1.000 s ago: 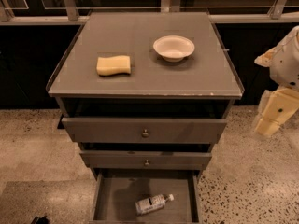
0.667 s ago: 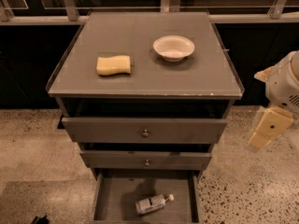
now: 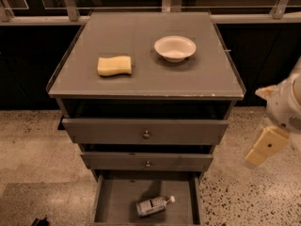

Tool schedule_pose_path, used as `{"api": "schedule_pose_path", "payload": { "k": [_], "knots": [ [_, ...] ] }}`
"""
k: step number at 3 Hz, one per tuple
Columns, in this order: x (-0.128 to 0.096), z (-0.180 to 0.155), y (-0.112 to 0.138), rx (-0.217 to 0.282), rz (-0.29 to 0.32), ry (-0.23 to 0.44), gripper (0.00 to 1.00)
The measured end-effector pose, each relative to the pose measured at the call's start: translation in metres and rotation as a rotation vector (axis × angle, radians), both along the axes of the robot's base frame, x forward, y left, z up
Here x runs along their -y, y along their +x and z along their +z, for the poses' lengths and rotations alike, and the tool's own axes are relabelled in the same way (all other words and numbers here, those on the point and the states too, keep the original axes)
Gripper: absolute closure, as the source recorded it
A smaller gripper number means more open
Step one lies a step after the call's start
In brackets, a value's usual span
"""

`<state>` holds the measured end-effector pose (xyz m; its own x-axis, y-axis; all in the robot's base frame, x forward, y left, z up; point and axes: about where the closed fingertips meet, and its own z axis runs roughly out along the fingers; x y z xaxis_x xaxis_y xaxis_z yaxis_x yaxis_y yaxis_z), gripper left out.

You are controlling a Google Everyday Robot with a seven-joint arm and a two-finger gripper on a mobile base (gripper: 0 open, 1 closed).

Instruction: Pick blue plastic bottle from bottom drawer and place on counter

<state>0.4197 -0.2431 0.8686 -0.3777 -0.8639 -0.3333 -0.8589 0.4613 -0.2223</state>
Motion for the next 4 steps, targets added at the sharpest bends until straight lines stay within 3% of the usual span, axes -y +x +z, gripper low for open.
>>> {"api": "schedule_pose_path", "payload": {
  "k": [1, 2, 4],
  "knots": [
    [-0.015, -0.071, -0.026, -0.018, -0.028, 0.153, 0.0],
    [-0.042, -0.148, -0.043, -0.065, -0.01, 0.306, 0.0],
    [-0.048, -0.159, -0.047, -0.057, -0.019, 0.319, 0.0]
  ]
}}
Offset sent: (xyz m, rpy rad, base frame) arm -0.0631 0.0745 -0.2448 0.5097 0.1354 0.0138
